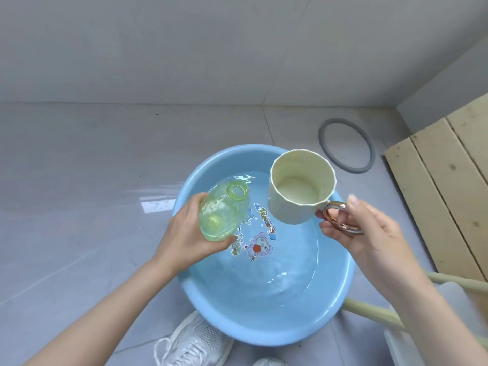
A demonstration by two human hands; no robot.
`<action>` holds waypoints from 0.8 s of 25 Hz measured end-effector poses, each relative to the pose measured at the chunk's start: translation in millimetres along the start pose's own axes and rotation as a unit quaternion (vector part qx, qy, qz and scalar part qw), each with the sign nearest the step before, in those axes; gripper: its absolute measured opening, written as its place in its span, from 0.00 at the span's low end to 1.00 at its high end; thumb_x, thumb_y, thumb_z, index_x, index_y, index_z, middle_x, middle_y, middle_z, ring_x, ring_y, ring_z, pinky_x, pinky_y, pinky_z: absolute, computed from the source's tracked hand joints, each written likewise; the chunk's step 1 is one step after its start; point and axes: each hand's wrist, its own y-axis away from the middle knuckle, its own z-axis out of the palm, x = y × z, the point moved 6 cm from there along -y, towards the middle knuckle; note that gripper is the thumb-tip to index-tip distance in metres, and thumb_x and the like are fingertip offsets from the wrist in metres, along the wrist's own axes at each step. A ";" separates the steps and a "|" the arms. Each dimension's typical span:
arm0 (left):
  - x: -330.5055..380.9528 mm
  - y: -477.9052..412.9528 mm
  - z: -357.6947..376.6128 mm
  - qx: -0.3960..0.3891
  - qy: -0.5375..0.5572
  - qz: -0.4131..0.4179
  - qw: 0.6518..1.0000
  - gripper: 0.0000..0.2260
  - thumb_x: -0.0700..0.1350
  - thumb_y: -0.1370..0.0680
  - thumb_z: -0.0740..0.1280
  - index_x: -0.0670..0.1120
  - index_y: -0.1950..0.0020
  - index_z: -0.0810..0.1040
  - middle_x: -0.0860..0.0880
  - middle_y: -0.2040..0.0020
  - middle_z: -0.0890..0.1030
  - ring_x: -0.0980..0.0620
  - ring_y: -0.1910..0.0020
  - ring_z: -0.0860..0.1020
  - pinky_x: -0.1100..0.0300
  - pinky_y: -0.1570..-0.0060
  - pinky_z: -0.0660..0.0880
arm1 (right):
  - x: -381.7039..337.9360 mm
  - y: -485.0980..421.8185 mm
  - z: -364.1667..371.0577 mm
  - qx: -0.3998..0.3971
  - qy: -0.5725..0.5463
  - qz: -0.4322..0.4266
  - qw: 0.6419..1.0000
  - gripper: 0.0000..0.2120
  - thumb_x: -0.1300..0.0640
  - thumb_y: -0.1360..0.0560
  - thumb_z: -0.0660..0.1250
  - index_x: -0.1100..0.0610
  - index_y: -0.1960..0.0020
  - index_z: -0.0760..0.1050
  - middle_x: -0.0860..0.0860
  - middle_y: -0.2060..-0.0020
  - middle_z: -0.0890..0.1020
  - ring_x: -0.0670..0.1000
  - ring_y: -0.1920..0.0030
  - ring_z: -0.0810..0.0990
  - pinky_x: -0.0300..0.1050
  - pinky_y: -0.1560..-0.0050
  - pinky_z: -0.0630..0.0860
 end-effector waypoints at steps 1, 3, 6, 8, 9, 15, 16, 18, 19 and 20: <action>-2.6 -0.2 1.0 -0.003 -0.005 0.001 1.000 0.39 0.61 0.40 0.79 0.50 0.36 0.67 0.59 0.43 0.73 0.57 0.43 0.72 0.69 0.51 0.63 | 0.1 0.1 3.7 -0.002 0.005 -0.001 1.000 0.16 0.43 0.33 0.67 0.54 0.72 0.75 0.52 0.64 0.79 0.55 0.51 0.84 0.41 0.54 0.80; -4.2 -1.5 2.5 -0.003 -0.020 0.021 1.000 0.41 0.65 0.40 0.74 0.47 0.34 0.68 0.57 0.41 0.74 0.56 0.42 0.72 0.70 0.49 0.63 | 4.1 1.3 9.3 -0.006 -0.006 0.001 1.000 0.17 0.45 0.31 0.66 0.55 0.73 0.74 0.53 0.64 0.78 0.56 0.49 0.84 0.41 0.54 0.80; -6.8 0.0 5.4 0.000 -0.041 0.054 0.998 0.41 0.65 0.40 0.74 0.45 0.34 0.69 0.52 0.39 0.76 0.53 0.41 0.73 0.68 0.46 0.64 | 13.7 1.6 17.8 -0.006 -0.025 0.021 0.999 0.18 0.46 0.30 0.66 0.55 0.73 0.74 0.54 0.64 0.78 0.57 0.48 0.83 0.41 0.53 0.80; -9.4 2.2 7.4 0.010 -0.064 0.065 0.996 0.40 0.61 0.40 0.78 0.43 0.35 0.70 0.51 0.39 0.76 0.50 0.41 0.75 0.64 0.45 0.67 | 18.1 1.2 22.7 -0.015 -0.022 0.022 0.999 0.17 0.43 0.33 0.69 0.55 0.73 0.75 0.52 0.65 0.78 0.56 0.48 0.83 0.41 0.52 0.80; -10.5 3.1 8.2 0.016 -0.077 0.066 0.995 0.40 0.61 0.40 0.78 0.43 0.35 0.71 0.50 0.39 0.77 0.48 0.42 0.76 0.61 0.45 0.70 | 19.1 2.0 24.9 -0.017 -0.023 0.023 0.999 0.17 0.43 0.34 0.70 0.55 0.72 0.75 0.52 0.65 0.79 0.56 0.48 0.83 0.41 0.52 0.79; -12.9 2.8 11.3 0.035 -0.091 0.073 0.993 0.39 0.59 0.40 0.79 0.40 0.37 0.72 0.47 0.41 0.77 0.45 0.43 0.77 0.64 0.45 0.65 | 27.9 12.5 23.5 0.007 -0.024 0.022 0.999 0.20 0.40 0.35 0.72 0.56 0.72 0.77 0.51 0.67 0.79 0.54 0.49 0.83 0.40 0.52 0.79; -13.2 2.8 11.2 0.038 -0.093 0.074 0.992 0.39 0.59 0.40 0.79 0.40 0.36 0.72 0.47 0.41 0.77 0.45 0.43 0.77 0.64 0.45 0.65 | 29.8 14.3 22.4 0.004 -0.018 0.019 1.000 0.22 0.37 0.39 0.74 0.56 0.72 0.78 0.51 0.67 0.79 0.53 0.49 0.83 0.39 0.52 0.79; -13.4 3.3 11.5 0.042 -0.097 0.077 0.991 0.39 0.59 0.40 0.79 0.40 0.36 0.72 0.46 0.41 0.78 0.45 0.43 0.77 0.63 0.45 0.66 | 32.0 17.8 17.9 0.007 -0.013 0.015 1.000 0.25 0.34 0.42 0.76 0.56 0.72 0.78 0.51 0.68 0.80 0.52 0.49 0.83 0.39 0.52 0.78; -13.5 3.4 11.4 0.044 -0.100 0.079 0.991 0.40 0.59 0.40 0.79 0.40 0.36 0.72 0.46 0.40 0.78 0.45 0.43 0.77 0.62 0.45 0.66 | 32.4 19.3 16.3 0.006 -0.007 0.011 1.000 0.25 0.33 0.42 0.76 0.56 0.72 0.78 0.51 0.68 0.79 0.52 0.49 0.83 0.39 0.52 0.78; -13.4 3.4 11.3 0.046 -0.102 0.079 0.991 0.40 0.59 0.40 0.79 0.40 0.36 0.72 0.46 0.40 0.78 0.45 0.43 0.77 0.62 0.45 0.66 | 32.3 20.8 15.0 0.006 0.000 0.006 1.000 0.25 0.33 0.42 0.76 0.56 0.72 0.77 0.51 0.68 0.79 0.52 0.50 0.83 0.39 0.52 0.78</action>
